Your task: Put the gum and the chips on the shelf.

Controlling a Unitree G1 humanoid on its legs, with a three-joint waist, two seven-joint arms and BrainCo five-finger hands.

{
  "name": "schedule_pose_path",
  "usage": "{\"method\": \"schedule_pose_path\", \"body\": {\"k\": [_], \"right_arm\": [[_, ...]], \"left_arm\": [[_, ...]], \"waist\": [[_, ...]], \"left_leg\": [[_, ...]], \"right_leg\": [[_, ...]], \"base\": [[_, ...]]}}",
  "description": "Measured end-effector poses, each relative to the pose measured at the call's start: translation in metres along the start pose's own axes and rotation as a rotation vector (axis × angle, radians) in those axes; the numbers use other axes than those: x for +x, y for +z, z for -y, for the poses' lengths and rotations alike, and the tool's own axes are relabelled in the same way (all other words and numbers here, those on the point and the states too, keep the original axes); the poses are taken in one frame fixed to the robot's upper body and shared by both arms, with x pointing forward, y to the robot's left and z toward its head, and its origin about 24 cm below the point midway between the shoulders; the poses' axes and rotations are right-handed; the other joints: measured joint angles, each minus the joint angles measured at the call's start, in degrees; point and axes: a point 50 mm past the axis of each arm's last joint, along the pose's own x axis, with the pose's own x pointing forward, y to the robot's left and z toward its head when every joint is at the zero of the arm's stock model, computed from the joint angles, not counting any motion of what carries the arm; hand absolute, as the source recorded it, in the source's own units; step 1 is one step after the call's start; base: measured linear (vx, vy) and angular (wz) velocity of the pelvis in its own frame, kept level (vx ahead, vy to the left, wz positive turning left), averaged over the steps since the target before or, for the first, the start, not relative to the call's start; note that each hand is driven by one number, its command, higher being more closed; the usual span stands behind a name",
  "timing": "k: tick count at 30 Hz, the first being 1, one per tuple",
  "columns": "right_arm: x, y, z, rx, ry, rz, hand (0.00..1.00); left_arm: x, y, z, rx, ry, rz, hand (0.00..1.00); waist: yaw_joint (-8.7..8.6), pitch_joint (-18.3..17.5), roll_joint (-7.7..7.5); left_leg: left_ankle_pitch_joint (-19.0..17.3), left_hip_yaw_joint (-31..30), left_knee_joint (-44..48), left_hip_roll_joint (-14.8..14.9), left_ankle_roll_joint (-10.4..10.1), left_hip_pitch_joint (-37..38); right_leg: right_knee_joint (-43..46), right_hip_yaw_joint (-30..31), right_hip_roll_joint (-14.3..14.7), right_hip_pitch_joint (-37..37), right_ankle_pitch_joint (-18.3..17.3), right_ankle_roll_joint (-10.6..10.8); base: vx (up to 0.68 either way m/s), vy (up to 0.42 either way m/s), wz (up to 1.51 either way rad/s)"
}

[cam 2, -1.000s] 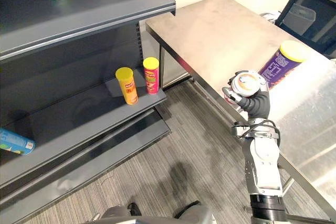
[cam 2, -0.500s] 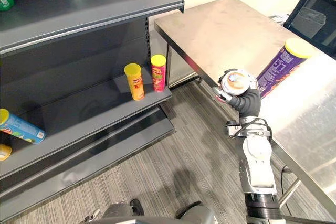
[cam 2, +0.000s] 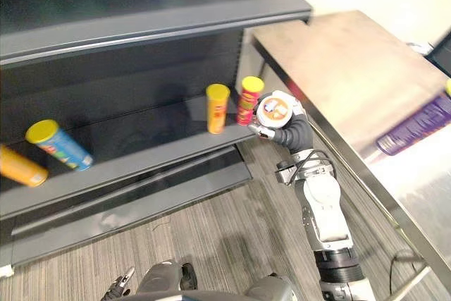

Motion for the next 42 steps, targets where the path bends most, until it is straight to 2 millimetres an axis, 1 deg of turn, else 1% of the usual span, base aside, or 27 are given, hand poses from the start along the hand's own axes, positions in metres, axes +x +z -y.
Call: {"method": "schedule_pose_path", "body": {"k": [1, 2, 3, 4, 5, 6, 7, 8, 9, 11, 12, 14, 15, 16, 18, 19, 21, 23, 26, 31, 35, 37, 38, 39, 40, 41, 42], "right_arm": [[-0.002, -0.001, -0.002, 0.010, -0.005, -0.004, 1.00], [-0.005, -0.001, -0.006, 0.023, -0.013, -0.008, 1.00], [-0.008, -0.002, -0.008, 0.030, -0.011, -0.013, 1.00], [-0.009, -0.001, -0.009, 0.033, -0.009, -0.013, 1.00], [-0.010, -0.001, -0.012, 0.045, 0.004, -0.011, 1.00], [-0.010, -0.003, -0.015, 0.077, 0.014, -0.014, 1.00], [-0.011, -0.003, -0.016, 0.084, 0.019, -0.015, 1.00], [-0.010, -0.003, -0.018, 0.096, 0.026, -0.010, 1.00], [-0.009, -0.002, -0.019, 0.104, 0.032, -0.001, 1.00], [-0.005, -0.001, -0.018, 0.108, 0.030, 0.013, 1.00], [-0.005, -0.002, -0.017, 0.121, 0.017, 0.020, 1.00], [-0.006, -0.005, -0.014, 0.116, -0.007, 0.010, 1.00], [-0.007, -0.007, -0.013, 0.116, -0.017, 0.002, 1.00], [-0.008, -0.009, -0.012, 0.116, -0.020, -0.005, 1.00], [-0.008, -0.011, -0.012, 0.115, -0.022, -0.010, 1.00], [-0.008, -0.011, -0.012, 0.114, -0.021, -0.008, 1.00], [-0.008, -0.010, -0.012, 0.112, -0.020, 0.007, 1.00], [-0.007, -0.009, -0.012, 0.112, -0.015, 0.014, 1.00], [-0.006, -0.009, -0.012, 0.111, -0.011, 0.018, 1.00], [-0.004, -0.008, -0.013, 0.110, -0.004, 0.023, 1.00], [-0.005, -0.016, -0.013, 0.111, -0.009, -0.011, 1.00], [-0.005, -0.016, -0.014, 0.109, -0.003, -0.015, 1.00], [-0.004, -0.016, -0.016, 0.107, 0.009, -0.016, 1.00], [-0.003, -0.016, -0.016, 0.105, 0.011, -0.013, 1.00], [-0.001, -0.015, -0.017, 0.105, 0.017, -0.009, 1.00], [0.001, -0.015, -0.017, 0.104, 0.020, -0.006, 1.00], [0.006, -0.016, -0.019, 0.084, 0.033, -0.002, 1.00]], "left_arm": [[0.001, 0.002, 0.000, 0.006, -0.001, 0.001, 0.00], [0.001, 0.003, -0.001, 0.016, -0.002, -0.002, 0.00], [0.001, 0.000, -0.002, 0.022, 0.001, -0.018, 0.00], [0.001, -0.001, -0.004, 0.030, 0.005, -0.025, 0.00], [0.000, -0.004, -0.007, 0.038, 0.012, -0.041, 0.00], [-0.001, -0.007, -0.008, 0.040, 0.015, -0.052, 0.00], [-0.001, -0.008, -0.008, 0.040, 0.016, -0.054, 0.00], [-0.001, -0.008, -0.009, 0.037, 0.019, -0.054, 0.00], [-0.001, -0.008, -0.007, 0.010, 0.023, -0.054, 0.00], [-0.001, -0.009, -0.006, -0.004, 0.026, -0.052, 0.00], [-0.001, -0.008, -0.004, -0.009, 0.026, -0.045, 0.00], [0.001, -0.004, -0.003, -0.009, 0.031, -0.017, 0.00], [0.001, -0.002, -0.002, -0.010, 0.031, -0.006, 0.00], [0.000, -0.002, -0.002, -0.011, 0.031, 0.000, 0.00], [0.000, -0.001, -0.001, -0.014, 0.029, 0.009, 0.00], [0.000, 0.000, -0.001, -0.018, 0.027, 0.015, 0.00], [0.001, 0.002, 0.001, -0.021, 0.021, 0.030, 0.00], [0.001, 0.003, 0.002, -0.023, 0.018, 0.034, 0.00], [0.001, 0.003, 0.002, -0.025, 0.022, 0.034, 0.00], [0.001, 0.004, 0.002, -0.021, 0.030, 0.041, 0.00], [0.002, 0.009, 0.005, -0.012, 0.040, 0.072, 0.00], [0.004, 0.014, 0.010, -0.003, 0.033, 0.085, 0.00], [0.005, 0.017, 0.012, 0.005, 0.029, 0.096, 0.00], [0.005, 0.018, 0.014, 0.006, 0.025, 0.103, 0.00], [0.005, 0.019, 0.014, 0.004, 0.027, 0.110, 0.00], [0.005, 0.019, 0.014, 0.003, 0.033, 0.112, 0.00], [0.005, 0.020, 0.014, 0.003, 0.040, 0.115, 0.00]], "waist": [[-0.16, -0.1, -0.23], [-0.78, -0.1, -0.80], [-0.73, -0.4, -1.26], [-0.63, -0.4, -1.34], [-0.58, -0.6, -1.65], [-0.54, -0.6, -1.05], [-0.47, -0.7, -0.74], [0.04, -0.7, -0.36], [0.47, -0.7, -0.46], [0.45, -0.6, -0.31], [0.40, -0.6, -0.30], [0.33, -0.7, -0.52], [-0.02, -0.7, -0.49], [-0.03, -0.7, -0.50], [-0.05, -0.7, -0.49], [-0.13, -0.7, -0.47], [-0.13, -0.7, -0.48], [0.00, -0.7, -0.50], [-0.15, -0.7, -0.49], [-1.13, -0.7, -0.46], [-1.39, -0.5, -0.32], [-1.44, -0.2, -0.07], [-1.44, 0.2, 0.07], [-1.45, 0.5, 0.29], [-1.44, 0.7, 0.42], [-1.45, 0.7, 0.45], [-1.43, 0.7, 0.43]], "left_leg": [[0.1, -1.8, -0.1, -0.8, 0.1, -0.4], [0.2, -5.0, -0.1, -2.9, 0.1, -1.2], [0.4, -6.9, -0.1, -5.1, 0.4, -1.5], [0.8, -7.7, -0.1, -6.3, 1.0, -1.7], [1.0, -9.2, 0.0, -8.0, 1.3, -1.6], [1.0, -9.5, 0.1, -8.6, 1.3, -1.3], [1.0, -9.9, 0.1, -8.7, 1.3, -1.2], [1.0, -10.9, 0.2, -8.6, 1.3, -1.2], [1.0, -12.2, 0.0, -8.5, 1.2, -1.2], [1.0, -12.9, -0.2, -7.7, 1.2, -1.4], [1.3, -13.4, -0.4, -7.4, 0.6, -1.4], [2.4, -13.6, -1.4, -7.5, -1.3, -1.6], [3.5, -13.6, -2.6, -7.5, -3.0, -1.1], [4.5, -13.6, -3.7, -7.4, -4.2, -0.1], [5.7, -13.7, -4.8, -7.0, -4.5, 0.9], [6.2, -13.8, -5.5, -6.5, -5.2, 1.4], [6.7, -13.9, -6.4, -5.8, -5.8, 1.3], [7.6, -13.9, -7.5, -5.5, -5.9, 1.2], [9.0, -13.9, -9.0, -5.3, -6.8, 1.4], [9.5, -14.1, -9.2, -4.7, -6.8, 1.4], [11.2, -15.0, -10.4, -5.1, -7.0, 0.9], [12.3, -15.3, -11.4, -5.4, -7.1, 0.4], [13.1, -15.3, -12.2, -5.6, -6.6, 0.1], [13.5, -15.3, -12.8, -5.5, -6.7, 0.0], [13.8, -15.1, -14.1, -5.4, -6.5, 0.0], [13.8, -14.8, -14.8, -5.3, -6.5, -0.1], [14.0, -13.5, -16.6, -4.8, -5.9, -0.5]], "right_leg": [[-0.9, 4.4, 2.4, -0.6, -1.8, 0.8], [-2.6, 10.2, 5.6, -1.6, -3.6, 2.6], [-4.5, 13.8, 7.1, -2.8, -4.2, 3.4], [-5.3, 15.4, 7.7, -3.4, -4.5, 3.8], [-6.6, 17.2, 8.5, -4.4, -4.6, 4.0], [-7.4, 17.4, 8.7, -4.3, -5.2, 4.9], [-8.0, 17.4, 8.8, -3.9, -5.2, 4.9], [-9.2, 17.4, 9.3, -3.1, -5.2, 4.9], [-10.7, 17.0, 9.9, -2.2, -5.5, 4.9], [-13.3, 16.4, 11.0, -0.9, -5.6, 4.8], [-15.5, 16.1, 11.6, 0.3, -5.5, 4.6], [-17.4, 14.8, 11.8, 1.7, -5.4, 4.6], [-17.0, 14.3, 11.6, 1.8, -5.4, 4.6], [-16.1, 14.1, 11.5, 2.1, -5.4, 4.6], [-14.3, 13.6, 11.5, 2.1, -5.4, 4.6], [-13.2, 13.4, 11.7, 2.0, -5.4, 4.5], [-13.4, 13.4, 12.3, 2.0, -5.5, 4.4], [-14.4, 13.3, 12.8, 2.1, -5.6, 4.3], [-15.9, 13.3, 13.0, 2.6, -5.6, 4.2], [-17.8, 11.9, 13.7, 4.2, -5.6, 4.2], [-17.9, 10.9, 13.4, 4.1, -5.6, 4.1], [-17.9, 9.9, 13.1, 3.9, -6.0, 3.5], [-18.0, 9.4, 12.9, 3.9, -6.3, 3.1], [-18.1, 9.0, 12.9, 3.9, -6.3, 3.0], [-18.4, 8.8, 12.9, 3.6, -6.9, 2.1], [-18.7, 8.8, 13.0, 3.4, -7.1, 1.7], [-19.3, 9.0, 13.4, 2.6, -7.1, 1.7]], "base": [[0.02, 0.062, 1.72], [0.07, 0.069, 1.69], [0.09, 0.065, 1.60], [0.14, 0.065, 1.29], [0.14, 0.034, 1.09], [0.14, 0.025, 0.98], [0.15, 0.000, 0.71], [0.19, -0.064, 0.43], [0.16, -0.067, 0.33], [0.11, -0.126, 0.13], [0.10, -0.185, 0.10], [0.06, -0.152, 0.18], [0.05, -0.148, 0.25], [0.04, -0.139, 0.24], [0.03, -0.122, 0.23], [0.02, -0.114, 0.26], [0.01, -0.101, 0.20], [-0.01, -0.096, 0.09], [-0.02, -0.072, 0.04], [-0.03, -0.043, 0.10], [-0.08, -0.028, 0.21], [-0.12, -0.030, 0.39], [-0.15, -0.036, 0.36], [-0.19, -0.049, 0.37], [-0.14, -0.034, 0.24], [-0.19, -0.036, 0.13], [-0.22, -0.027, -0.06]]}}
